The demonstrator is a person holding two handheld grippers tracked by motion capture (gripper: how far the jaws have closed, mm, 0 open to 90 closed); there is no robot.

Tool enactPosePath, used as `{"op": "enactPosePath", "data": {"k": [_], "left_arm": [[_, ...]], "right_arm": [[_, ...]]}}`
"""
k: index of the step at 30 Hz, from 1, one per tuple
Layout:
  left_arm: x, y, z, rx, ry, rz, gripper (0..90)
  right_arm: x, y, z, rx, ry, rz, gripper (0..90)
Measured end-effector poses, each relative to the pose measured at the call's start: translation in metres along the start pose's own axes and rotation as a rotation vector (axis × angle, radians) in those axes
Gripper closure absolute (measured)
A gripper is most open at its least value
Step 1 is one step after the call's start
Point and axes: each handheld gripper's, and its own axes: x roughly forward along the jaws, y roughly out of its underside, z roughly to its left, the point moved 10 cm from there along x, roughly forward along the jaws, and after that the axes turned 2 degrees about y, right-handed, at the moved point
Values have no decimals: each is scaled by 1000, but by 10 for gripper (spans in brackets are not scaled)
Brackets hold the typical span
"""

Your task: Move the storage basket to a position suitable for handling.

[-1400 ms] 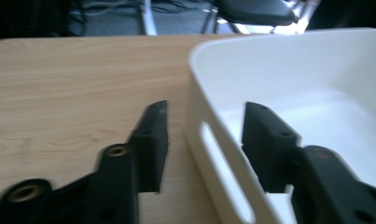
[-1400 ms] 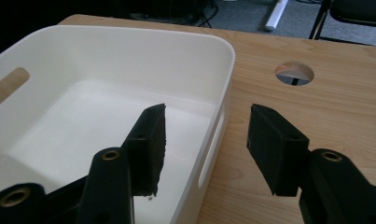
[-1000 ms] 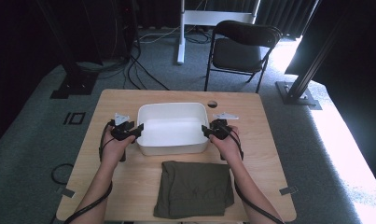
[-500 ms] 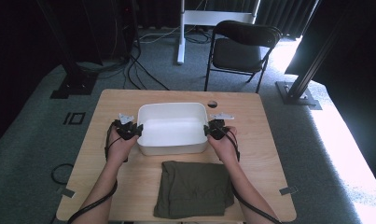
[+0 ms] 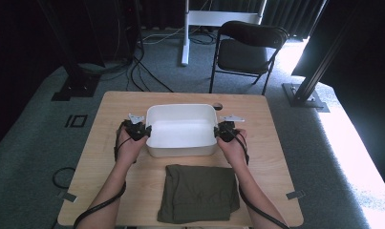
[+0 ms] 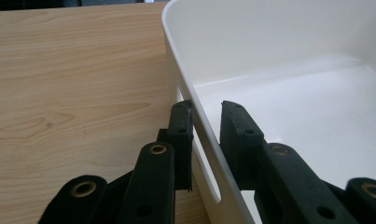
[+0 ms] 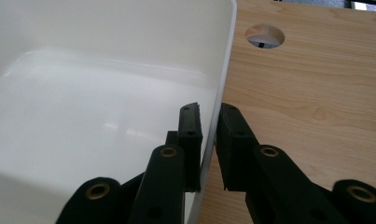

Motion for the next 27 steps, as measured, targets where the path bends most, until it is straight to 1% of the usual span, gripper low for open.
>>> {"op": "enactPosePath", "data": {"k": [20, 22, 23, 24, 25, 26, 27], "left_arm": [[20, -12, -38, 19, 25, 6, 760], [21, -13, -40, 22, 26, 6, 761], [24, -14, -44, 24, 30, 7, 761], [24, -14, -44, 24, 30, 7, 760], [26, -16, -49, 32, 34, 12, 761], [26, -16, -49, 32, 34, 12, 761], [29, -18, -53, 34, 36, 11, 760]], "right_arm": [[-9, 5, -41, 57, 38, 3, 822], [-9, 5, -43, 64, 40, 3, 822], [-10, 6, -48, 69, 44, 3, 823], [-10, 6, -48, 69, 44, 3, 823], [-11, 6, -53, 78, 47, 5, 824], [-12, 6, -55, 78, 49, 4, 824], [-12, 7, -58, 81, 53, 4, 825]]}}
